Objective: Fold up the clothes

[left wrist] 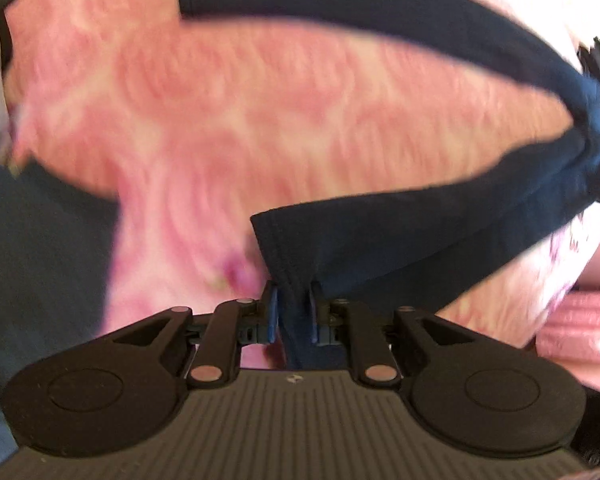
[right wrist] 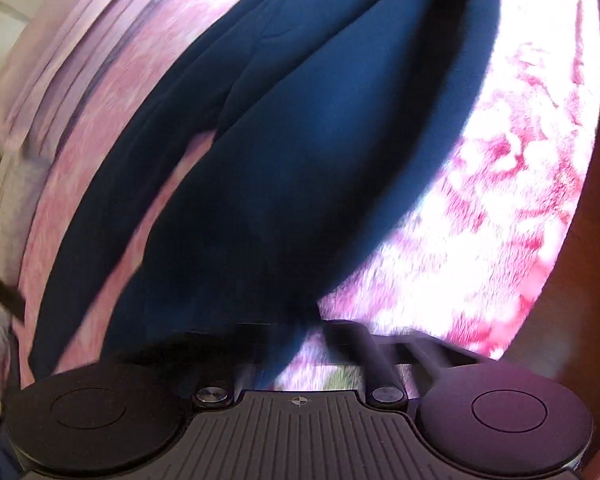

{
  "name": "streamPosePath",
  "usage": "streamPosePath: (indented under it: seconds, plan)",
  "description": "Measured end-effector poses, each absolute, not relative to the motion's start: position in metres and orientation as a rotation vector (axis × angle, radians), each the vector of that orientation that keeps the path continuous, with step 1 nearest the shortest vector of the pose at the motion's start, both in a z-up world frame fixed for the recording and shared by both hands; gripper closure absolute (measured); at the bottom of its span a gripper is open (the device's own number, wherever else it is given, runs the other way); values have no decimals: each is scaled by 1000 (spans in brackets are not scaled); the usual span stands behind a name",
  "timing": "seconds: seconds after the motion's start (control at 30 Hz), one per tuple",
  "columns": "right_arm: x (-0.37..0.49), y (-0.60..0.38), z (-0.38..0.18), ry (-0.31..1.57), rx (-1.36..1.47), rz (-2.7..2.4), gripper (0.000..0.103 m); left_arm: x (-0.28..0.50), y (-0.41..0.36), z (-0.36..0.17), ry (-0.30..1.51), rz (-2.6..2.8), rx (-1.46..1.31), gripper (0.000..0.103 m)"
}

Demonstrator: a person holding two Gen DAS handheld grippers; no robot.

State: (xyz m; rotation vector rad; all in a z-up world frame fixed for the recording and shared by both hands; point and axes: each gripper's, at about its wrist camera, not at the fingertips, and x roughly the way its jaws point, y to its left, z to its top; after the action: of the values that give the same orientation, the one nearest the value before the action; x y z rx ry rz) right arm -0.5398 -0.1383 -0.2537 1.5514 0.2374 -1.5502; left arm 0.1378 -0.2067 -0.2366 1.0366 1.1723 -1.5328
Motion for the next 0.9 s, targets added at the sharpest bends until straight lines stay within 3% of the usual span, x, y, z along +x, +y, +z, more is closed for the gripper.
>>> streamPosePath:
  seconds: [0.13, 0.2, 0.3, 0.4, 0.6, 0.67, 0.73, 0.9]
  plan:
    - [-542, -147, -207, 266, 1430, -1500, 102, 142, -215, -198, 1117, -1560, 914, 90]
    - [-545, -139, -193, 328, 1416, -1513, 102, 135, -207, -210, 1175, -1545, 978, 90]
    - [-548, -125, -208, 494, 1439, -1533, 102, 125, -188, -259, 1329, -1485, 1146, 89]
    - [-552, -115, -227, 543, 1491, -1554, 102, 119, -175, -282, 1327, -1451, 1240, 87]
    - [-552, -109, -238, 610, 1513, -1581, 100, 133, -179, -263, 1292, -1445, 1182, 83]
    - [-550, -112, -234, 649, 1498, -1598, 83, 137, -187, -253, 1256, -1455, 1151, 81]
    - [-544, -114, -227, 690, 1451, -1617, 53, 136, -197, -247, 1216, -1485, 1126, 76]
    - [-514, -122, -203, 771, 1236, -1690, 51, 110, -218, -262, 1171, -1613, 1166, 71]
